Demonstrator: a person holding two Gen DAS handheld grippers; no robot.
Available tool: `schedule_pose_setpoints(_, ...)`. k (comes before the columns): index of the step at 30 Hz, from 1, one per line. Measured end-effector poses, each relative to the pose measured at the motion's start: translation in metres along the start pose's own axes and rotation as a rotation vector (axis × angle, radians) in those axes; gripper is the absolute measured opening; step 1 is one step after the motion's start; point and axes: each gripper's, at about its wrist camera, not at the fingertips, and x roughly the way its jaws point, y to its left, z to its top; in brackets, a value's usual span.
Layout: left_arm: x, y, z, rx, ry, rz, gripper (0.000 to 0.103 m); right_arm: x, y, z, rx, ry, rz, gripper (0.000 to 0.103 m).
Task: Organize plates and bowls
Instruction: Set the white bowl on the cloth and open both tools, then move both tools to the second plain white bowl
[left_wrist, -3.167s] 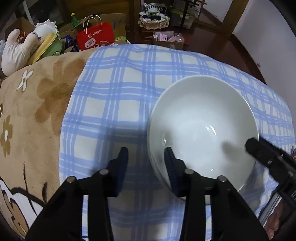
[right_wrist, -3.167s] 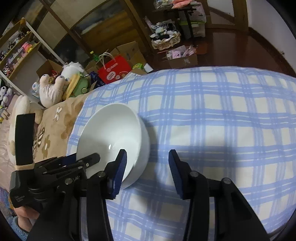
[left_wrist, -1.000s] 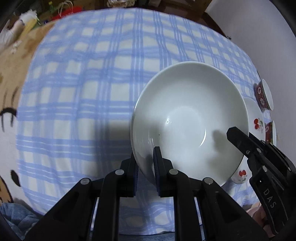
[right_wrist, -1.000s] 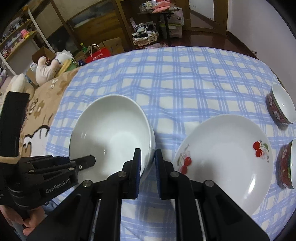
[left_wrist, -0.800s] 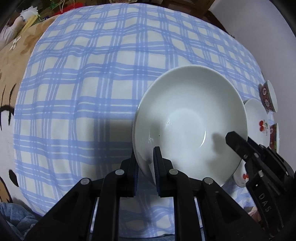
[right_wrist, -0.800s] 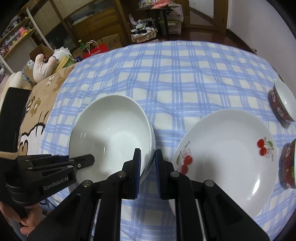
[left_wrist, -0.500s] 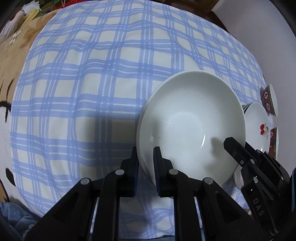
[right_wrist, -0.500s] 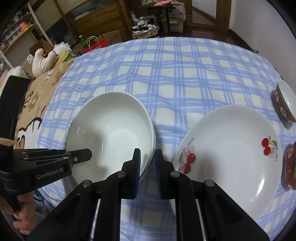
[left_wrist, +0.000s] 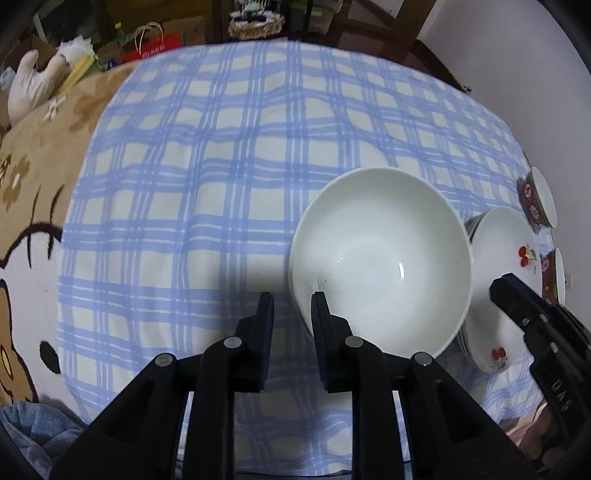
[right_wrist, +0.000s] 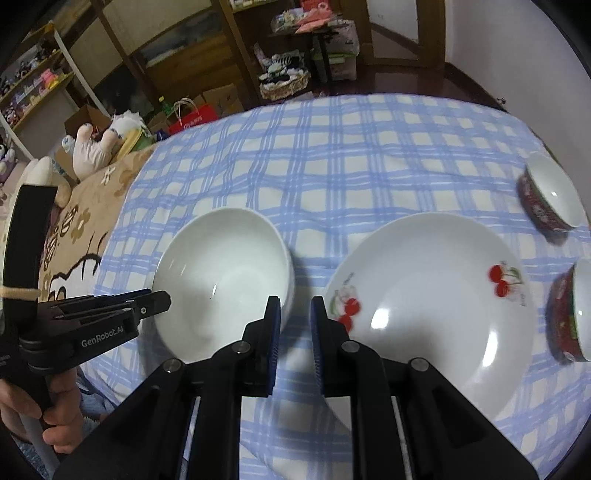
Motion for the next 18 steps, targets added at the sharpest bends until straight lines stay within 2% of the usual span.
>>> schedule_pose_setpoints(4, -0.019, -0.007, -0.006, 0.046, -0.052, -0.004, 0.028, -0.021, -0.012, -0.003, 0.014, -0.052, -0.029, 0.034)
schedule_pose_setpoints(7, -0.037, -0.019, -0.008, 0.115, -0.101, -0.029, 0.044, -0.032, -0.021, -0.006, 0.022, -0.064, -0.071, 0.034)
schedule_pose_setpoints(8, -0.041, -0.024, -0.008, 0.131, -0.121, -0.028, 0.052, -0.036, -0.025, -0.009, 0.025, -0.075, -0.084, 0.035)
schedule_pose_setpoints(9, -0.047, -0.03, -0.009, 0.154, -0.153, -0.025, 0.055, -0.041, -0.029, -0.011, 0.026, -0.085, -0.095, 0.038)
schedule_pose_setpoints(10, -0.051, -0.036, -0.01, 0.172, -0.174, -0.021, 0.056, -0.043, -0.032, -0.012, 0.027, -0.094, -0.105, 0.048)
schedule_pose_setpoints(12, -0.059, -0.044, -0.011, 0.202, -0.199, -0.025, 0.066, -0.054, -0.04, -0.016, 0.032, -0.125, -0.133, 0.057)
schedule_pose_setpoints(14, -0.064, -0.051, -0.011, 0.213, -0.219, -0.05, 0.072, -0.062, -0.049, -0.019, 0.045, -0.142, -0.152, 0.058)
schedule_pose_setpoints(15, -0.066, -0.054, -0.01, 0.215, -0.225, -0.059, 0.075, -0.066, -0.055, -0.021, 0.057, -0.15, -0.162, 0.064)
schedule_pose_setpoints(16, -0.067, -0.057, -0.01, 0.22, -0.23, -0.07, 0.076, -0.071, -0.061, -0.022, 0.074, -0.161, -0.171, 0.075)
schedule_pose_setpoints(18, -0.07, -0.066, -0.009, 0.225, -0.222, -0.097, 0.087, -0.079, -0.072, -0.024, 0.105, -0.194, -0.185, 0.09)
